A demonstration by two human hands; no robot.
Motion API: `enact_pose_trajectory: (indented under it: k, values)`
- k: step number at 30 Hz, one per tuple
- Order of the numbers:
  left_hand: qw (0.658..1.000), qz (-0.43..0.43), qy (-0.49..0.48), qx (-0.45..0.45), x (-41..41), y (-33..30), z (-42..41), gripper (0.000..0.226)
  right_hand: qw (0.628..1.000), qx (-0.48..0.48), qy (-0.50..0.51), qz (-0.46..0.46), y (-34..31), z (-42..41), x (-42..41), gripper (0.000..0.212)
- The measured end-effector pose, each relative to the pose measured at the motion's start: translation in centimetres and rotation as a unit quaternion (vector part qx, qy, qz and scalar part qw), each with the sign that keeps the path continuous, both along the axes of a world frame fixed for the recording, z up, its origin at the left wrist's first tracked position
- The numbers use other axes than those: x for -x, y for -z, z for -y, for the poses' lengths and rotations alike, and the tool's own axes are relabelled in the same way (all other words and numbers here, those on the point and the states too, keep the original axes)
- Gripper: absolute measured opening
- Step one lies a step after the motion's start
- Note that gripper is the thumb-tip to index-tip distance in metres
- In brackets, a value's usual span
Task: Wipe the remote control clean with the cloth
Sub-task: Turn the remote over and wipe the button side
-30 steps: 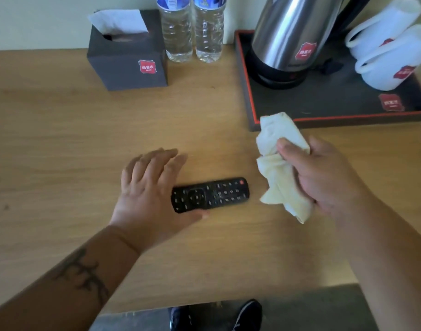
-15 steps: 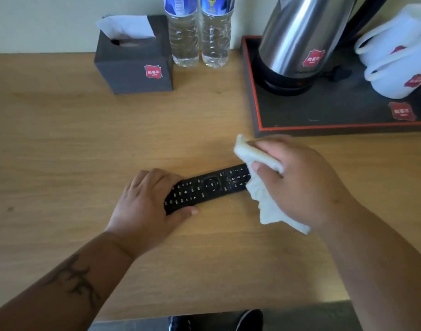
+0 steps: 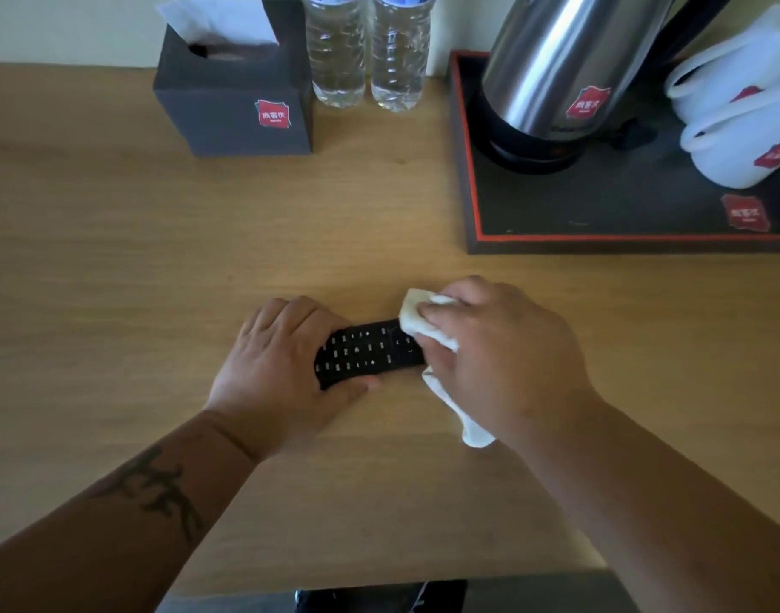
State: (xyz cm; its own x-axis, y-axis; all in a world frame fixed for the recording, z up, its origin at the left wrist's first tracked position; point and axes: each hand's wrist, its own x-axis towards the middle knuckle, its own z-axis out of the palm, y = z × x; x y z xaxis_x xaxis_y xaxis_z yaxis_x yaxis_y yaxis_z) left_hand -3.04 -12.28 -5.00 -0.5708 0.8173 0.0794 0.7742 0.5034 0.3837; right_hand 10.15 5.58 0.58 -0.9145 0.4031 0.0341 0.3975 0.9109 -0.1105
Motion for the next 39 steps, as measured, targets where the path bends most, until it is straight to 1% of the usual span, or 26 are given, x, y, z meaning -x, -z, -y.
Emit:
enact_pose_trajectory:
  k: [3,6,8,10,13,14,18,22,24,26,28,31,33,36,39]
  values:
    - [1.000,-0.002,0.005,0.007,0.0,-0.1,0.0,0.064,0.999,-0.003,0.030,0.013,-0.3,-1.6,-1.6,0.009]
    - [1.000,-0.007,0.002,-0.002,0.0,0.0,0.0,0.063,0.999,0.018,0.021,-0.031,-1.1,-0.5,-1.1,0.010]
    - [1.000,-0.009,0.001,-0.001,-0.1,0.1,0.0,0.064,0.999,0.023,-0.015,-0.041,-1.4,1.0,0.2,0.015]
    - [1.000,-0.018,0.007,-0.003,-0.2,0.2,0.1,0.065,0.999,0.012,-0.046,-0.011,-1.0,2.4,1.3,0.020]
    - [0.999,-0.033,0.003,-0.023,-0.5,0.1,-0.1,0.062,0.999,0.031,-0.030,-0.011,-0.2,2.8,1.6,0.036]
    - [0.999,-0.036,-0.005,-0.025,-0.6,0.1,-0.3,0.062,0.999,0.035,-0.026,-0.018,0.0,2.7,1.6,0.037]
    - [0.999,-0.033,-0.030,-0.028,-1.1,0.2,-1.1,0.068,0.999,0.026,-0.035,-0.029,0.8,2.2,2.0,0.017]
    - [0.999,-0.032,-0.018,-0.030,-0.8,0.3,-1.0,0.068,0.998,-0.020,-0.058,0.015,-0.3,1.2,1.7,0.007]
    - [0.999,-0.033,-0.013,-0.029,-0.7,0.3,-1.1,0.064,0.998,-0.039,-0.045,0.026,-0.9,0.1,0.9,0.008]
    - [0.999,-0.036,-0.014,-0.032,-0.7,0.4,-1.2,0.062,0.999,-0.020,-0.045,0.016,-1.1,-0.3,1.0,0.009]
    - [0.998,-0.036,-0.016,-0.039,-0.7,0.4,-1.2,0.060,0.997,0.008,-0.071,0.004,-1.0,0.3,1.8,0.008]
    - [0.998,-0.032,-0.018,-0.045,-0.7,0.3,-1.2,0.060,0.995,0.022,-0.099,-0.006,-0.5,1.1,2.3,0.007]
    - [0.999,-0.025,-0.017,-0.032,-0.7,0.3,-1.1,0.062,0.996,0.041,-0.074,-0.003,-0.4,0.4,1.3,0.006]
    - [0.999,-0.024,-0.017,-0.034,-0.6,0.3,-1.1,0.062,0.998,0.043,-0.038,0.007,-0.9,-0.9,0.2,0.006]
    - [0.999,-0.026,-0.016,-0.037,-0.7,0.5,-1.1,0.062,0.996,0.079,-0.049,-0.015,-1.0,0.4,1.5,0.009]
